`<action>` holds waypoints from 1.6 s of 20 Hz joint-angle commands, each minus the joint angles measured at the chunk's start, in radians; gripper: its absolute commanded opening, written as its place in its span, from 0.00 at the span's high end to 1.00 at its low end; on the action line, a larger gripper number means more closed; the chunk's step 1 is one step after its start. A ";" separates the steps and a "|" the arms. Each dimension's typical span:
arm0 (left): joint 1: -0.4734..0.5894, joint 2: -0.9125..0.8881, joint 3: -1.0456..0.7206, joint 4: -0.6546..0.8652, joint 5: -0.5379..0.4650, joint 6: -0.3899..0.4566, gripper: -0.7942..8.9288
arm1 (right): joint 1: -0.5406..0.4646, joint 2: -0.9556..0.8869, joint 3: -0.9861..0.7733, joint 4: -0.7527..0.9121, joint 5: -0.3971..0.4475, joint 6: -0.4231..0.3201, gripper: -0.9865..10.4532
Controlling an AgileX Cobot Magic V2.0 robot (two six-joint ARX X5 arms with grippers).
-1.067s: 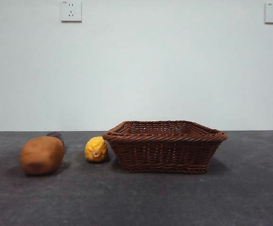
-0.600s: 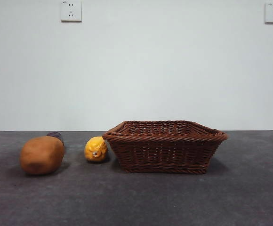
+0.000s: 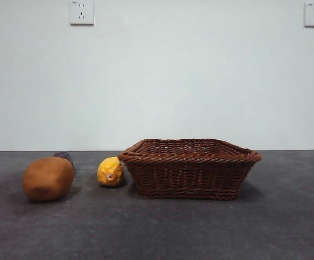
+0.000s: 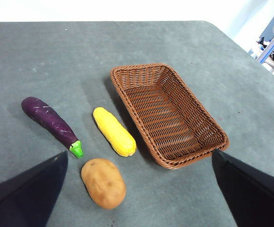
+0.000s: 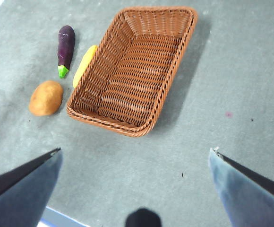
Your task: Help me put the vegetables on the table into the basket
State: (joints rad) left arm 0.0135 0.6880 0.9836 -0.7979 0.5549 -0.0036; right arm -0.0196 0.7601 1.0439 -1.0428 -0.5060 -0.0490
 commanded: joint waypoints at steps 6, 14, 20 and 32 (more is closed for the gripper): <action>-0.002 0.013 0.000 0.009 0.029 0.003 0.27 | 0.016 0.278 0.039 0.236 -0.089 0.105 0.36; -0.002 0.046 0.000 0.013 0.029 0.004 0.27 | 0.160 0.755 0.242 0.317 0.033 0.100 0.37; -0.002 0.072 0.000 0.013 0.029 0.004 0.27 | 0.229 1.036 0.394 0.321 0.097 0.101 0.37; -0.002 0.087 0.000 0.013 0.026 0.004 0.27 | 0.264 1.222 0.406 0.420 0.196 0.127 0.73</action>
State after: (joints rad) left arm 0.0135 0.7757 0.9836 -0.7918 0.5793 -0.0036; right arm 0.2417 1.9736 1.4460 -0.6273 -0.3122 0.0711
